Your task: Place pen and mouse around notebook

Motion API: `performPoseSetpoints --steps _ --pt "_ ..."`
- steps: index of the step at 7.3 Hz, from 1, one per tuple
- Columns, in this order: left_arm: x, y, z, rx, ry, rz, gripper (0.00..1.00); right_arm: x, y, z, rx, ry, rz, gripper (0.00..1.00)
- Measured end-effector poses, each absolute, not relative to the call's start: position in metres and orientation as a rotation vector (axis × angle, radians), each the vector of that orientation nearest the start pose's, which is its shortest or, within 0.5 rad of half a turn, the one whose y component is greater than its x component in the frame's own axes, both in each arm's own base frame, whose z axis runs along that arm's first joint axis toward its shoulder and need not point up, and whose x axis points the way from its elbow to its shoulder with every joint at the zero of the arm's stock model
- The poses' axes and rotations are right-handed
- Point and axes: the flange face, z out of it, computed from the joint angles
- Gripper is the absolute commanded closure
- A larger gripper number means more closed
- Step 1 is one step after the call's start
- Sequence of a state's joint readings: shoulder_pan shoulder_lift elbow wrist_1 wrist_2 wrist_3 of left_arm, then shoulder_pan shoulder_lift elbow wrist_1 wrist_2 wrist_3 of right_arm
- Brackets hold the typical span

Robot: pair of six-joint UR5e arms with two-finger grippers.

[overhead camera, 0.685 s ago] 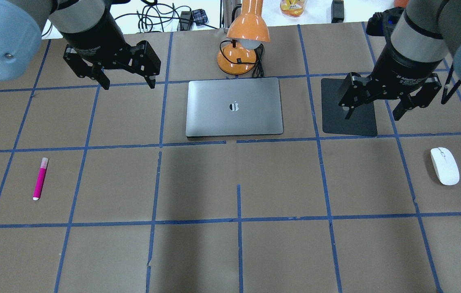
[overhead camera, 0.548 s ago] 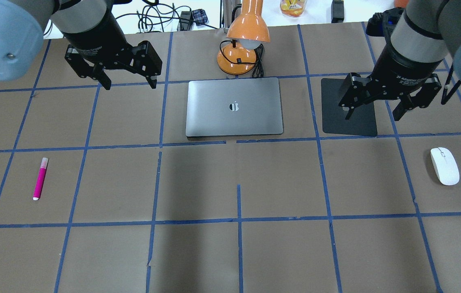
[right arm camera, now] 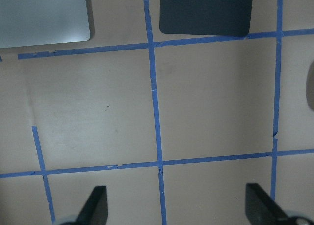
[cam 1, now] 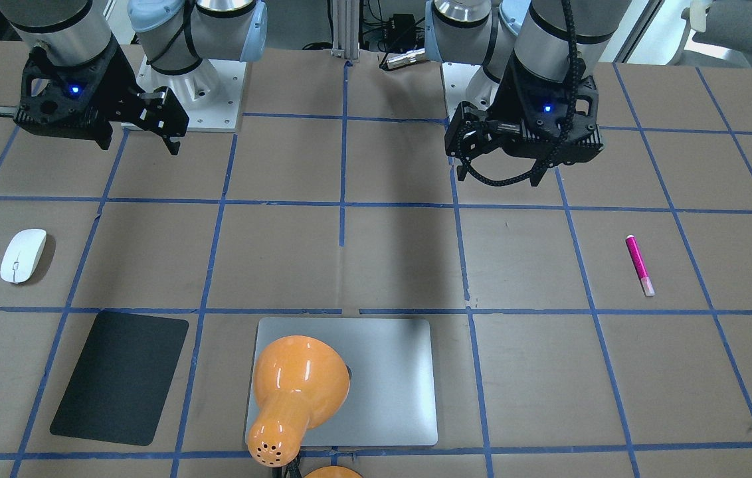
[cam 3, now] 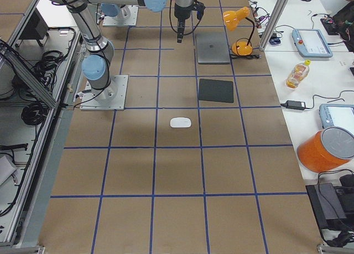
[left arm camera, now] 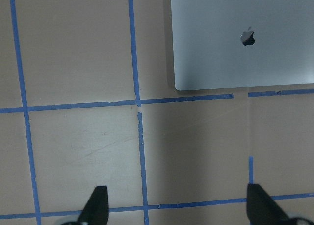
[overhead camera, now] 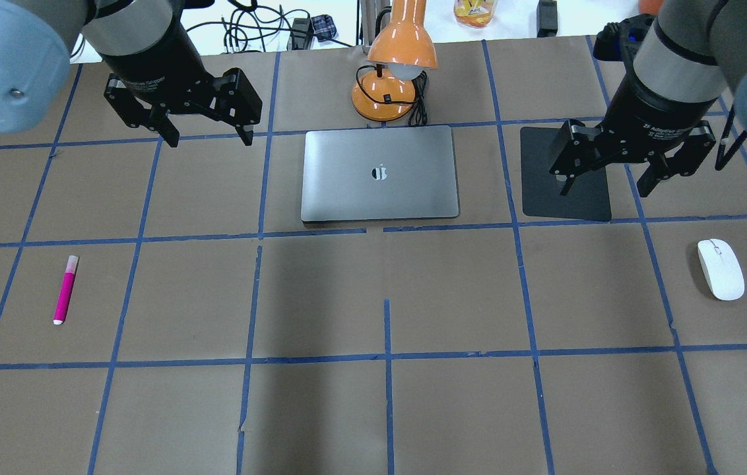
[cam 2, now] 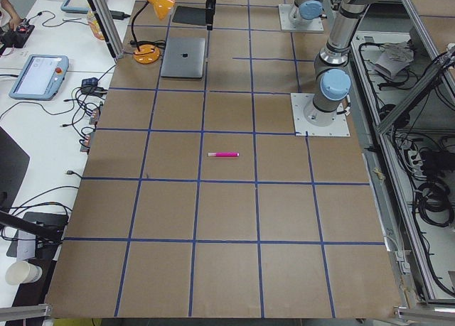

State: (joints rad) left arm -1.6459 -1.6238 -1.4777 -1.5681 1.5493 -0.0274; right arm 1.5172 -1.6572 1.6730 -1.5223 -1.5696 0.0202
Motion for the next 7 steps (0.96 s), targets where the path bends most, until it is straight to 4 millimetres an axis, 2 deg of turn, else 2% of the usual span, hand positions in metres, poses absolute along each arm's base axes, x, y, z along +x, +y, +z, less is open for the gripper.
performPoseSetpoints --steps 2,3,5,6,7 --pt "-0.161 -0.51 0.508 0.058 3.162 -0.062 0.0 0.103 -0.458 0.473 0.138 3.141 0.102 0.0" --pt "-0.145 -0.513 0.508 0.04 3.164 -0.057 0.0 0.087 -0.461 0.472 0.179 3.146 0.104 0.0" --pt "-0.091 -0.522 0.503 -0.03 3.166 -0.005 0.0 0.031 -0.468 0.472 0.274 3.141 0.11 0.0" --pt "-0.056 -0.524 0.493 -0.082 3.169 0.047 0.0 -0.004 -0.469 0.47 0.323 3.133 0.116 0.0" --pt "-0.022 -0.523 0.477 -0.082 3.176 0.099 0.0 -0.045 -0.471 0.459 0.407 3.116 0.145 0.0"
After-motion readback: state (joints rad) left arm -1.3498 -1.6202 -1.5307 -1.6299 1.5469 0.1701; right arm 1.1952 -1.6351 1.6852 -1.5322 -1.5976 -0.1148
